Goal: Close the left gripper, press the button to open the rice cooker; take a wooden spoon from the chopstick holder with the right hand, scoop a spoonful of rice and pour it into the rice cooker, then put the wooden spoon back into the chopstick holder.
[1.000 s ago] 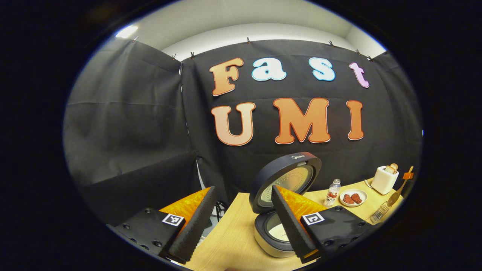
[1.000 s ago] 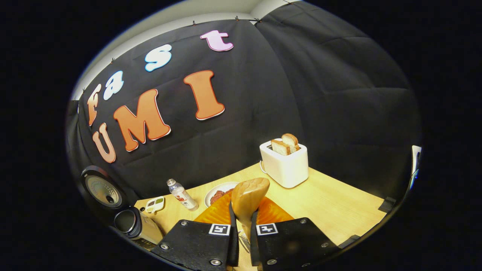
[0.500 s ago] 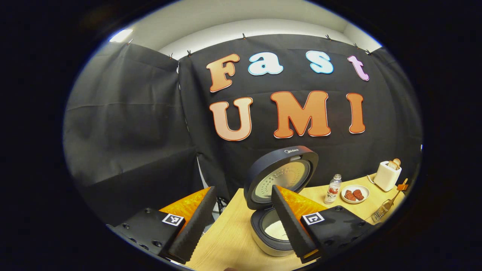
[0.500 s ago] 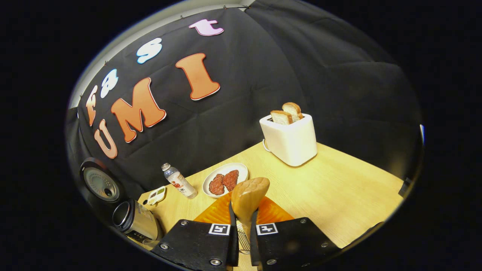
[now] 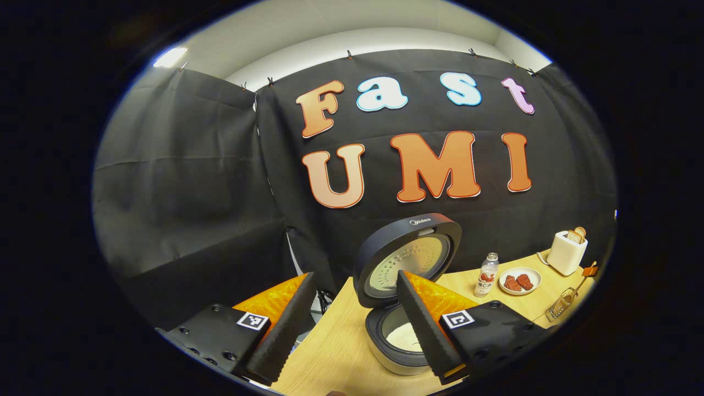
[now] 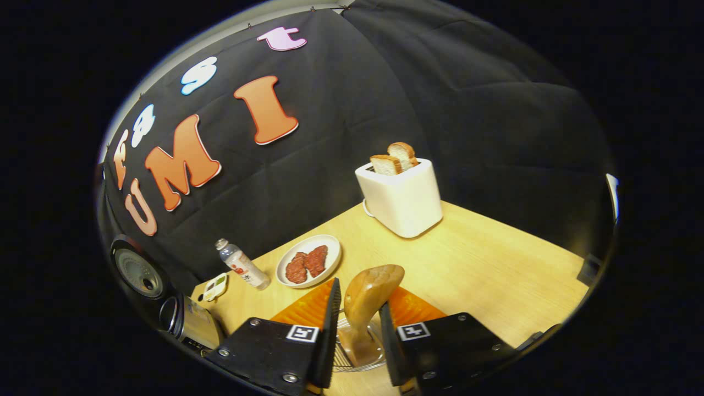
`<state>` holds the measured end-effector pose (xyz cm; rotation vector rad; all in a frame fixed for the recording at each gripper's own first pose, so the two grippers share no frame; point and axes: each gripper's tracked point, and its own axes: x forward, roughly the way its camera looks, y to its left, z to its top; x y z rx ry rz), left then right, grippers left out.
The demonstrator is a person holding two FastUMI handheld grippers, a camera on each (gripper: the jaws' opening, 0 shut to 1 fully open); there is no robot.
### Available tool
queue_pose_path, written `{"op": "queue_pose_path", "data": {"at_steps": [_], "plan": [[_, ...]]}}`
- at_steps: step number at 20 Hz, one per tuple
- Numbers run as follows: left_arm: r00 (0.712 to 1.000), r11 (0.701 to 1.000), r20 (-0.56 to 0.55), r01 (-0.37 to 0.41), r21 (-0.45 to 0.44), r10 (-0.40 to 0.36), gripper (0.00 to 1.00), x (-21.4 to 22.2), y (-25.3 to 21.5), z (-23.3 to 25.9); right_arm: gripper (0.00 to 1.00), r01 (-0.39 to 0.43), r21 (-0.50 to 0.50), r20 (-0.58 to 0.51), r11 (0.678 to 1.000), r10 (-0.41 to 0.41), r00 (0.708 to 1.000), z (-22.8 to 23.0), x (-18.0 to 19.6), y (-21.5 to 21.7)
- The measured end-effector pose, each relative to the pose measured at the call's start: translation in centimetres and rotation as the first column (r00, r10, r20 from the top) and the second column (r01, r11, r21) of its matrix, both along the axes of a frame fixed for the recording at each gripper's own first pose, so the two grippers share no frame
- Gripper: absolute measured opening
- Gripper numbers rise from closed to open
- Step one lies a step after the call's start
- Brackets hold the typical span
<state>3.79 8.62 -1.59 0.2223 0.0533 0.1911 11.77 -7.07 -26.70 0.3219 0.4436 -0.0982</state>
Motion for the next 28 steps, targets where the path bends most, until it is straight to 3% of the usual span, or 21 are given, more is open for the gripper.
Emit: {"op": "queue_pose_path", "data": {"at_steps": [2, 4, 5, 9, 14, 19, 20, 22, 25, 28], "plan": [[1.000, 1.000, -0.001, 0.005, -0.003, -0.005, 1.00, 0.0, 0.0, 0.0, 0.53, 0.041, -0.046, -0.047, 0.998, -0.043, 0.998, 0.1, -0.5, -1.8], [1.000, 1.000, 0.001, 0.013, -0.011, -0.013, 0.99, 0.0, 0.2, 0.1, 0.87, 0.066, -0.084, -0.047, 0.994, -0.070, 0.996, 1.6, -0.9, -3.0], [1.000, 1.000, 0.004, 0.027, -0.012, -0.026, 0.99, 0.0, 0.0, 0.2, 0.93, 0.075, -0.100, -0.032, 0.992, -0.079, 0.996, 3.0, -1.0, -3.3], [0.994, 0.993, -0.009, 0.112, -0.023, -0.112, 1.00, 0.5, -1.0, 0.6, 0.95, 0.098, -0.194, 0.042, 0.976, -0.091, 0.995, 8.9, -2.1, -2.8], [0.986, 0.982, 0.017, 0.165, -0.094, -0.164, 1.00, 2.7, -2.3, 4.1, 0.95, 0.047, -0.281, 0.100, 0.959, -0.020, 0.995, 15.1, -3.0, 1.5], [0.980, 0.971, 0.057, 0.196, -0.135, -0.190, 1.00, 8.6, -4.2, 10.4, 0.95, -0.016, -0.316, 0.136, 0.949, 0.062, 0.989, 18.2, -3.5, 6.3], [0.977, 0.966, 0.054, 0.214, -0.143, -0.208, 0.98, 10.1, -4.9, 11.2, 1.00, -0.018, -0.330, 0.150, 0.944, 0.071, 0.986, 18.9, -3.5, 6.9], [0.970, 0.955, 0.032, 0.242, -0.172, -0.240, 0.94, 13.2, -6.1, 12.0, 0.95, -0.013, -0.356, 0.160, 0.934, 0.075, 0.984, 19.9, -3.6, 7.4], [0.973, 0.961, -0.028, 0.222, -0.163, -0.230, 0.95, 18.2, -6.2, 11.4, 0.95, 0.001, -0.389, 0.200, 0.921, 0.084, 0.976, 22.8, -4.2, 8.2], [0.959, 0.958, -0.141, 0.218, -0.188, -0.246, 0.94, 22.0, -7.0, 7.5, 0.95, 0.022, -0.432, 0.246, 0.902, 0.094, 0.965, 26.3, -4.8, 8.7]]}}
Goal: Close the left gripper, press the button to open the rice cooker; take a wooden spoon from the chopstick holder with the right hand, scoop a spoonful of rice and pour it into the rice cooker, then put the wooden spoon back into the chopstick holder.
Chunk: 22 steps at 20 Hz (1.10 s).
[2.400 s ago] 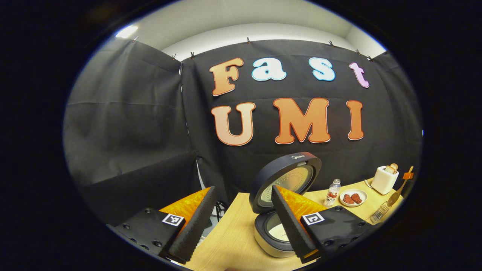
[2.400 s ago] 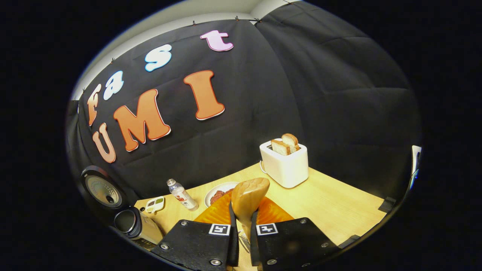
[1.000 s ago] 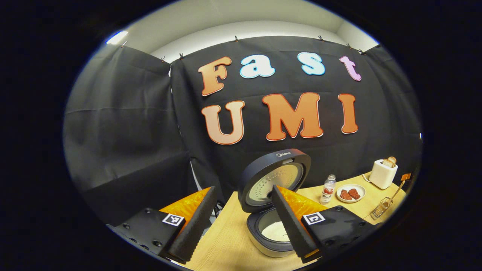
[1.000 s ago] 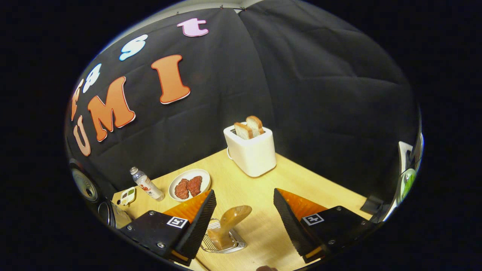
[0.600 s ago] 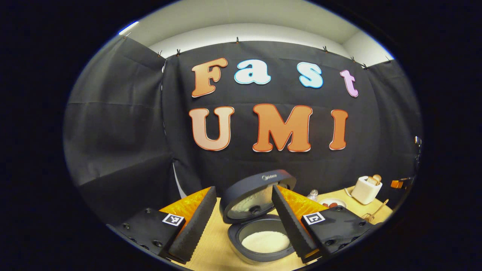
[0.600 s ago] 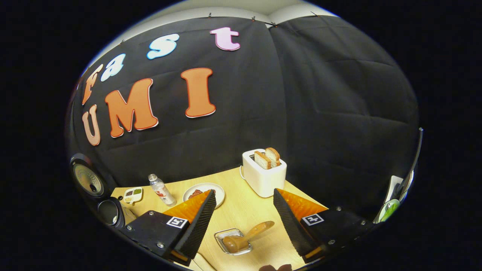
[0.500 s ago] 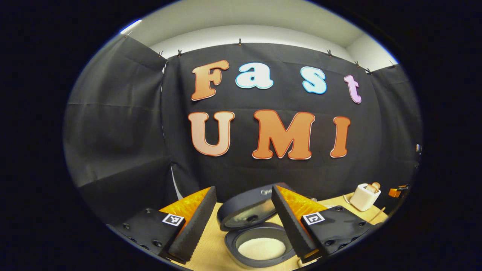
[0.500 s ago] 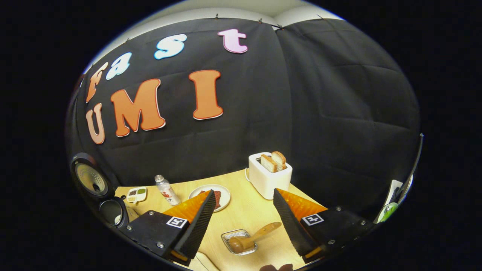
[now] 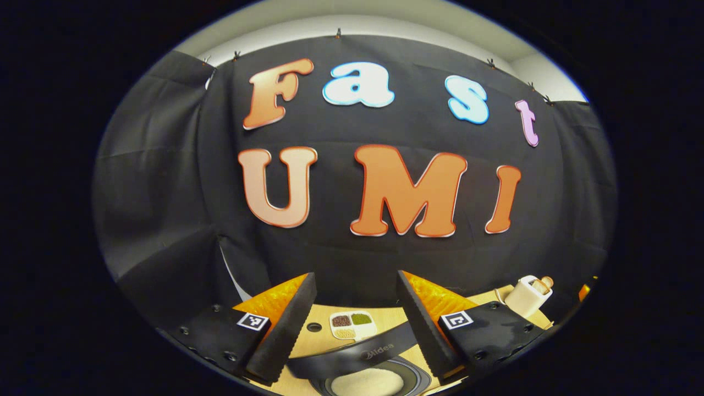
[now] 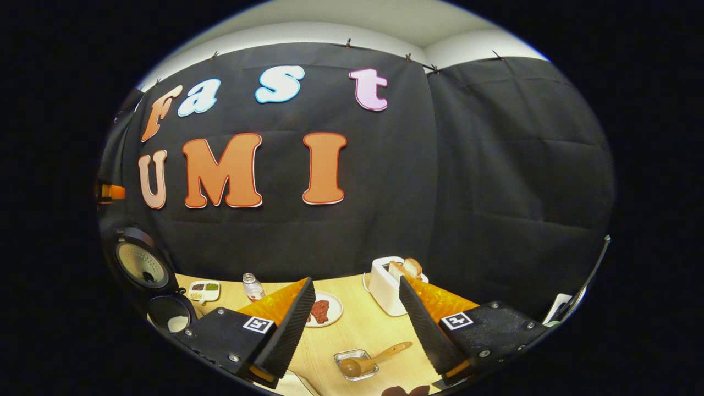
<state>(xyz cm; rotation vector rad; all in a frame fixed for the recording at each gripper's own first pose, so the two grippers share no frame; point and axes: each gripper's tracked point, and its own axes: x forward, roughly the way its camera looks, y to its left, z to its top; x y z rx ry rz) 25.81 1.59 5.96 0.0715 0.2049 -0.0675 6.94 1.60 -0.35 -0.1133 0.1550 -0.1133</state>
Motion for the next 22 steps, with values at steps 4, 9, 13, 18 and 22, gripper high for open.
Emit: {"op": "queue_pose_path", "data": {"at_steps": [4, 9, 13, 18, 22], "plan": [[0.991, 1.000, -0.135, -0.019, -0.006, 0.018, 0.98, 1.6, 0.8, -5.1, 0.95, -0.028, -0.013, 0.040, 1.000, 0.029, 0.999, 3.5, -1.0, 1.3], [0.989, 0.999, -0.150, -0.017, -0.030, 0.012, 0.98, -0.5, 0.3, -6.9, 0.95, -0.073, 0.019, 0.066, 0.997, 0.072, 0.995, 4.6, -1.2, 2.1], [0.990, 0.997, -0.143, -0.015, -0.077, 0.003, 0.96, -4.0, -0.5, -8.4, 0.95, -0.093, -0.002, 0.043, 0.996, 0.093, 0.995, 3.8, -1.2, 1.6], [0.986, 0.999, -0.164, 0.021, -0.043, -0.028, 0.96, -10.0, -3.2, -13.2, 0.95, -0.133, 0.020, 0.006, 0.991, 0.133, 0.991, 2.4, -1.5, 1.3], [0.983, 0.995, -0.184, 0.009, -0.103, -0.028, 0.99, -11.8, -4.5, -18.3, 0.95, -0.148, 0.051, -0.036, 0.988, 0.149, 0.988, 0.6, -1.5, 1.0]]}}
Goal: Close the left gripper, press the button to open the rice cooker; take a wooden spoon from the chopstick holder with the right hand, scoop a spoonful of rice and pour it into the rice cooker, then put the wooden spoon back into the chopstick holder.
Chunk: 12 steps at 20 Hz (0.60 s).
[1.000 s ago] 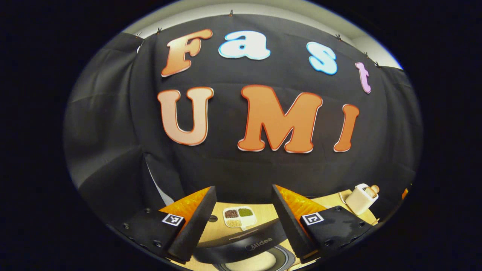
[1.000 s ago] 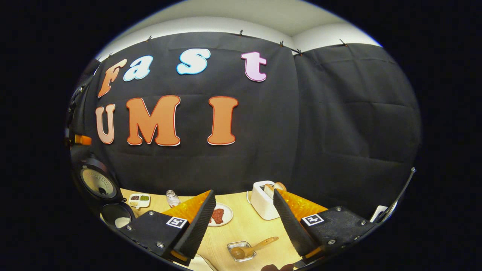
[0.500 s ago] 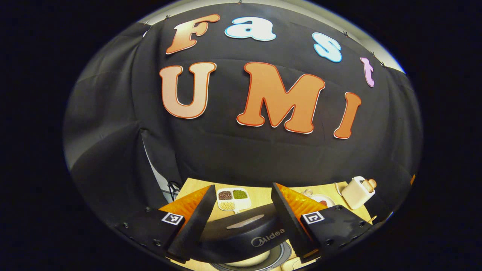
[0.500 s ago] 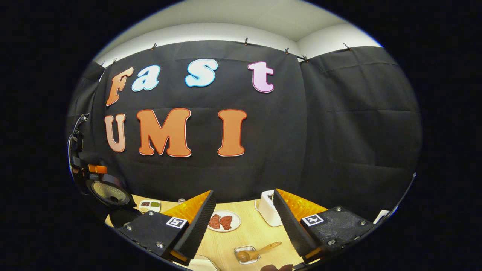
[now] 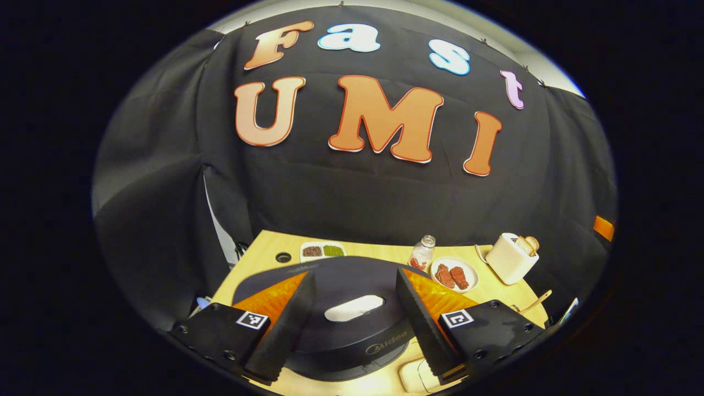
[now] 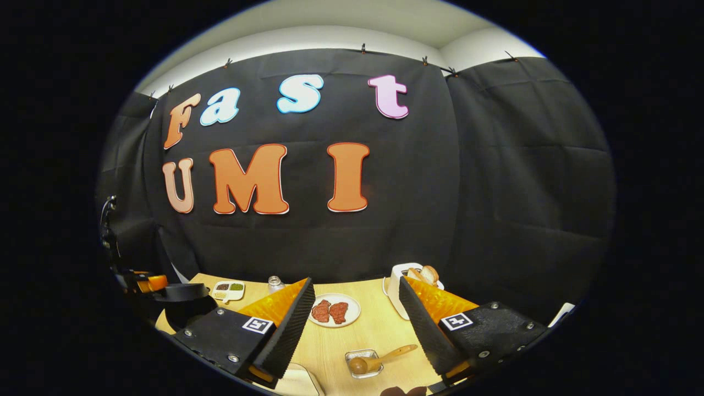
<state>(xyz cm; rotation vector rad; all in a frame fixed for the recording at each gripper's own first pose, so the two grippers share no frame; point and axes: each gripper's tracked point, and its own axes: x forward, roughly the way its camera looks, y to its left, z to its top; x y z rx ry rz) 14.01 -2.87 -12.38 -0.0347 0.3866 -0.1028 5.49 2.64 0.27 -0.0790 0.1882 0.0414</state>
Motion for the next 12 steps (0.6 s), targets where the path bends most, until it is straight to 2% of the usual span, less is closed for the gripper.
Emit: {"op": "queue_pose_path", "data": {"at_steps": [1, 2, 3, 4, 5, 6, 7, 10, 11, 12], "plan": [[1.000, 1.000, -0.015, -0.014, 0.005, 0.014, 0.98, -0.4, 0.1, -1.5, 0.95, 0.000, 0.004, -0.007, 1.000, 0.000, 1.000, -0.3, 0.0, -0.2], [1.000, 1.000, -0.019, -0.019, 0.021, 0.020, 0.99, -0.7, 0.1, -2.8, 1.00, -0.001, 0.007, -0.013, 1.000, 0.001, 1.000, -0.6, 0.0, -0.3], [1.000, 0.999, 0.009, -0.016, 0.049, 0.016, 0.96, -0.9, -0.1, -3.2, 1.00, 0.003, 0.010, -0.019, 1.000, -0.002, 1.000, -0.9, 0.0, -0.5], [0.999, 0.997, 0.034, -0.019, 0.079, 0.017, 0.99, -1.1, -0.1, -3.5, 0.95, 0.008, 0.011, -0.027, 1.000, -0.008, 1.000, -1.3, 0.0, -0.8], [0.998, 0.995, 0.054, -0.027, 0.096, 0.022, 0.96, -1.2, 0.0, -3.9, 0.95, 0.016, 0.014, -0.034, 1.000, -0.015, 0.999, -1.6, 0.0, -1.1], [0.998, 0.995, 0.053, -0.038, 0.095, 0.033, 0.99, -1.3, 0.0, -4.6, 1.00, 0.022, 0.020, -0.043, 1.000, -0.021, 0.999, -1.9, -0.1, -1.3], [0.998, 0.994, 0.046, -0.044, 0.105, 0.040, 0.99, -1.4, -0.1, -5.6, 1.00, 0.029, 0.029, -0.055, 0.999, -0.028, 0.998, -2.3, -0.1, -1.6], [1.000, 0.983, 0.024, -0.013, 0.181, 0.009, 0.99, -1.7, -0.2, -8.2, 0.95, 0.044, 0.052, -0.086, 0.998, -0.039, 0.996, -3.4, -0.3, -1.9], [1.000, 0.981, 0.007, -0.007, 0.195, 0.006, 0.96, -2.1, -0.3, -9.3, 0.95, 0.046, 0.053, -0.089, 0.998, -0.041, 0.995, -3.7, -0.3, -2.0], [0.998, 0.978, 0.066, -0.006, 0.206, -0.007, 0.99, -2.0, -0.2, -8.5, 0.95, 0.045, 0.051, -0.091, 0.998, -0.040, 0.995, -3.8, -0.3, -1.9]]}}
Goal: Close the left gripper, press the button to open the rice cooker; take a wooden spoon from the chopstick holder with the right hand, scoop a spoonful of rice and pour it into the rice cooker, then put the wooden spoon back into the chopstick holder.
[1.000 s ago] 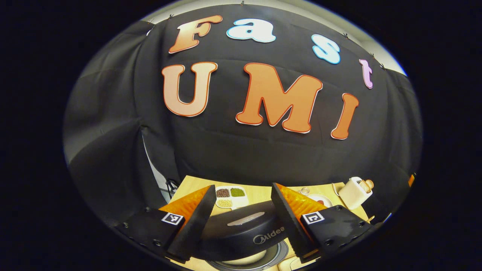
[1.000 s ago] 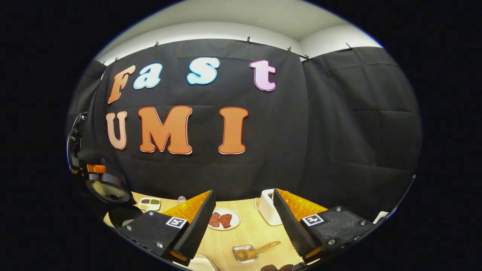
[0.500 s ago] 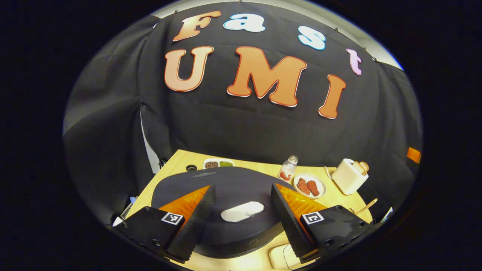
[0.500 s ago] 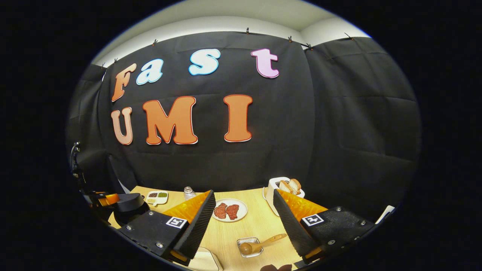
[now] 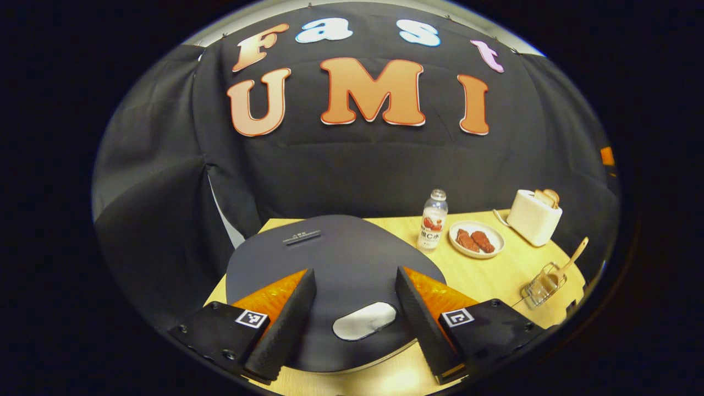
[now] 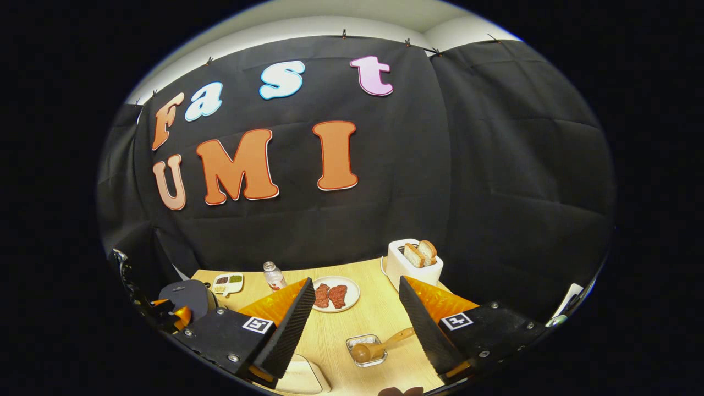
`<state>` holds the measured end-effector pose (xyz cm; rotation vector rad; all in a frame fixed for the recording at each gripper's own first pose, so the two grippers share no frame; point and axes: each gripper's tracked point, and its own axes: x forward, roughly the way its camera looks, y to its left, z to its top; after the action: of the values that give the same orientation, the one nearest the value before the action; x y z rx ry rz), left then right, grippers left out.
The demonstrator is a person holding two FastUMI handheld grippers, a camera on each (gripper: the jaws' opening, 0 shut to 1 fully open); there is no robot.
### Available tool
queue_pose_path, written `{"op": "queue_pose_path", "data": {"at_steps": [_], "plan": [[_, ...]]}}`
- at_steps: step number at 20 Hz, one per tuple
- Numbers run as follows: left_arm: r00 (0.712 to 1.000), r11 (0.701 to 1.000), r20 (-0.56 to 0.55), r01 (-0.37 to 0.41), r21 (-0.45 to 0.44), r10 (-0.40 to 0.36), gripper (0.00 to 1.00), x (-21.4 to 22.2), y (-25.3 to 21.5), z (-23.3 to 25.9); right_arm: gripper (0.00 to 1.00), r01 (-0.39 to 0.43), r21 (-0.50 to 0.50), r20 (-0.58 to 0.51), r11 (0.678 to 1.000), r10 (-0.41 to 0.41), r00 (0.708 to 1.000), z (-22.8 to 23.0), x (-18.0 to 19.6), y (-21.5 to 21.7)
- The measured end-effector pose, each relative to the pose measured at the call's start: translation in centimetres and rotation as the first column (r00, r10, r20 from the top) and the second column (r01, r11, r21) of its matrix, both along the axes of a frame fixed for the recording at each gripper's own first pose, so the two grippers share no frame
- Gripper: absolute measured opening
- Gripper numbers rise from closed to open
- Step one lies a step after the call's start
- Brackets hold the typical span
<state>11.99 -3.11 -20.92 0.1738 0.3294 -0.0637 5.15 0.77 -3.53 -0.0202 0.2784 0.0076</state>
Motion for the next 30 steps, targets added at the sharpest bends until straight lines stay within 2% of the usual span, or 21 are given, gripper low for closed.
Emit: {"op": "queue_pose_path", "data": {"at_steps": [2, 3, 4, 6, 9, 10, 11, 13, 15, 16, 17, 18, 19, 22, 23, 25, 27, 30], "plan": [[1.000, 1.000, 0.010, 0.006, 0.008, -0.006, 0.96, -0.2, 0.0, -0.8, 0.95, -0.004, -0.007, -0.009, 1.000, 0.004, 1.000, -0.5, -0.1, 0.2], [0.998, 0.999, 0.061, 0.020, 0.025, -0.021, 0.96, -0.1, -0.1, -0.5, 0.95, -0.004, -0.011, -0.016, 1.000, 0.004, 1.000, -0.6, -0.1, 0.2], [0.997, 0.999, 0.073, 0.019, 0.048, -0.022, 1.00, -0.1, -0.2, -0.8, 0.95, -0.003, -0.011, -0.016, 1.000, 0.003, 1.000, -0.7, -0.2, 0.2], [0.995, 0.996, 0.094, 0.016, 0.090, -0.025, 0.99, 0.0, -0.1, -1.6, 0.95, -0.003, -0.009, -0.016, 1.000, 0.003, 1.000, -0.7, 0.0, 0.3], [0.996, 0.999, 0.091, 0.013, 0.040, -0.017, 1.00, 0.2, -0.3, -1.0, 0.95, -0.007, -0.024, -0.022, 1.000, 0.007, 1.000, -1.0, 0.1, 0.3], [0.996, 1.000, 0.085, 0.015, 0.012, -0.016, 0.97, 0.1, -0.2, -0.6, 0.95, -0.012, -0.025, -0.023, 1.000, 0.012, 1.000, -1.0, 0.1, 0.5], [0.998, 1.000, 0.058, 0.022, 0.000, -0.021, 1.00, 0.2, -0.2, -0.8, 0.95, -0.013, -0.026, -0.018, 1.000, 0.013, 1.000, -0.9, 0.2, 0.6], [1.000, 1.000, 0.008, 0.028, -0.002, -0.028, 0.95, 0.1, 0.0, -0.3, 0.95, -0.015, -0.024, -0.010, 1.000, 0.015, 1.000, -0.6, 0.2, 0.7], [0.998, 0.999, 0.047, 0.030, -0.041, -0.028, 0.95, 0.4, -0.2, 3.4, 0.95, -0.016, -0.023, 0.002, 1.000, 0.016, 1.000, -0.2, 0.3, 0.6], [0.997, 0.997, 0.076, 0.034, -0.071, -0.029, 0.98, 0.6, -0.3, 5.9, 0.95, -0.012, -0.023, 0.010, 1.000, 0.012, 1.000, 0.2, 0.4, 0.4], [0.994, 0.995, 0.103, 0.038, -0.093, -0.028, 0.95, 0.7, -0.6, 8.4, 0.95, -0.009, -0.022, 0.016, 1.000, 0.009, 1.000, 0.4, 0.5, 0.2], [0.990, 0.993, 0.140, 0.043, -0.108, -0.028, 0.98, 0.7, -0.6, 11.3, 0.95, -0.005, -0.020, 0.024, 1.000, 0.005, 1.000, 0.8, 0.7, 0.0], [0.984, 0.993, 0.177, 0.038, -0.111, -0.018, 0.95, 0.6, -0.4, 14.3, 0.95, 0.000, -0.018, 0.034, 1.000, 0.001, 0.999, 1.2, 0.8, -0.2], [0.968, 0.995, 0.248, -0.023, -0.101, 0.048, 0.95, 0.1, 1.6, 21.9, 0.95, 0.008, -0.017, 0.071, 1.000, -0.006, 0.997, 2.8, 1.2, -0.7], [0.962, 0.995, 0.266, -0.028, -0.097, 0.053, 1.00, -0.3, 1.7, 24.3, 0.95, 0.009, -0.020, 0.083, 1.000, -0.007, 0.996, 3.4, 1.4, -0.8], [0.949, 0.995, 0.311, -0.035, -0.089, 0.061, 0.95, -1.0, 2.1, 28.7, 0.95, 0.008, -0.028, 0.113, 1.000, -0.004, 0.994, 4.7, 1.6, -1.0], [0.934, 0.994, 0.348, -0.052, -0.092, 0.081, 0.96, -1.6, 3.1, 31.3, 0.95, 0.010, -0.041, 0.148, 0.999, -0.004, 0.989, 6.0, 1.8, -1.4], [0.929, 0.990, 0.351, -0.085, -0.113, 0.120, 0.97, -2.3, 4.5, 32.7, 0.95, 0.015, -0.054, 0.201, 0.998, -0.004, 0.980, 8.2, 2.1, -2.0]]}}
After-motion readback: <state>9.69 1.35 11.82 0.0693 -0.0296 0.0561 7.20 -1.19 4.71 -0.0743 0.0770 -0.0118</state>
